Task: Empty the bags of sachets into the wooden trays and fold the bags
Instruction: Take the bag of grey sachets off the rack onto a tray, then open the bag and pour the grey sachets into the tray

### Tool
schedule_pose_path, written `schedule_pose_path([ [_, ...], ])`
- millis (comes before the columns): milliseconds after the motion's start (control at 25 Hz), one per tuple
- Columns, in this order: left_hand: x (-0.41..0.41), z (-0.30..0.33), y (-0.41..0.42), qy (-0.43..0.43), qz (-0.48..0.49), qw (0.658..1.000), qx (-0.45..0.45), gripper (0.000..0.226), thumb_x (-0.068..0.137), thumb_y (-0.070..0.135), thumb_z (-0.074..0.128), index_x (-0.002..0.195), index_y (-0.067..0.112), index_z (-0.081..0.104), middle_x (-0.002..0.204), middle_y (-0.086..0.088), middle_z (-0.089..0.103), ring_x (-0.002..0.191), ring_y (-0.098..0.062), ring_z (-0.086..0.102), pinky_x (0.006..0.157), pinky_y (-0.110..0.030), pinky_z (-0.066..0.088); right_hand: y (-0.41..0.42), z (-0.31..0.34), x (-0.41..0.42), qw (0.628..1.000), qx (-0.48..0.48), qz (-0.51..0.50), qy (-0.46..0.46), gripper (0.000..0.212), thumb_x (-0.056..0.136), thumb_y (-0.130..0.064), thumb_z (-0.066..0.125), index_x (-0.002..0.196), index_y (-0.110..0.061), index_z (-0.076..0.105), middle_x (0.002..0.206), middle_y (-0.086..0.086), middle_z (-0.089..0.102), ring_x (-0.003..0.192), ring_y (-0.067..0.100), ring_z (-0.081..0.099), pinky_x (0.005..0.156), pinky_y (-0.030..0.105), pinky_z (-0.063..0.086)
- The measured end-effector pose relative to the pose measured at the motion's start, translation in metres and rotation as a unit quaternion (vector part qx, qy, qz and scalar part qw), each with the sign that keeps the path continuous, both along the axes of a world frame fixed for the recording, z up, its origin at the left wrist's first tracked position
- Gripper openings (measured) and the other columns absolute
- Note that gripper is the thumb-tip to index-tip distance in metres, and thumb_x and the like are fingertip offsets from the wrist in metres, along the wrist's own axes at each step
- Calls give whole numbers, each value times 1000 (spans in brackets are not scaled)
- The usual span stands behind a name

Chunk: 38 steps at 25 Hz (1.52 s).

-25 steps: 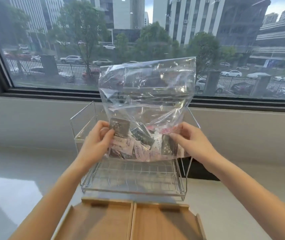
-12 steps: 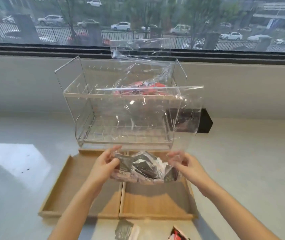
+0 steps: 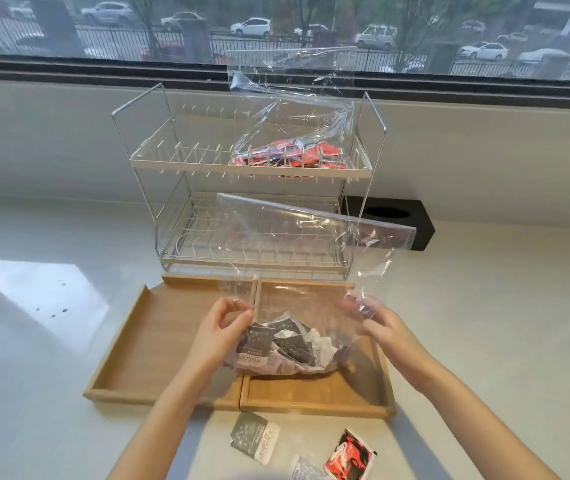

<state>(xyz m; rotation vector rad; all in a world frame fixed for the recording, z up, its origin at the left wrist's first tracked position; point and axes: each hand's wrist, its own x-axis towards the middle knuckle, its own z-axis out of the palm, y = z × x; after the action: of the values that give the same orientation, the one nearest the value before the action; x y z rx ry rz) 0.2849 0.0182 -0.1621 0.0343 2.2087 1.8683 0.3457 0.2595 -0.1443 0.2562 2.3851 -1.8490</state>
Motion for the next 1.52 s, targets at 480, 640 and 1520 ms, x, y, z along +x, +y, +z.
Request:
schedule_pose_path([
  [480,-12,43,7,113,57,985,119,25,65,49,58,83,32,62,78,14,72,79,-2,67,72,-16,52,13,13,-1,990,-62,-102,70,26,78,-31,63,103,-25,59,86,-10,75,85,6,69,72,17,52],
  [640,-11,49,8,124,46,980,148,15,74,37,58,87,31,65,76,14,73,78,-5,68,67,-11,51,27,32,-2,982,-111,-122,92,39,67,-39,63,103,-28,54,101,-5,71,92,7,68,77,22,53],
  [1520,5,76,7,209,-67,971,92,11,82,14,58,86,22,65,76,13,71,69,1,63,62,-11,49,-47,129,-81,892,190,396,-102,36,93,-38,41,100,-15,67,90,-4,66,85,14,55,88,36,45],
])
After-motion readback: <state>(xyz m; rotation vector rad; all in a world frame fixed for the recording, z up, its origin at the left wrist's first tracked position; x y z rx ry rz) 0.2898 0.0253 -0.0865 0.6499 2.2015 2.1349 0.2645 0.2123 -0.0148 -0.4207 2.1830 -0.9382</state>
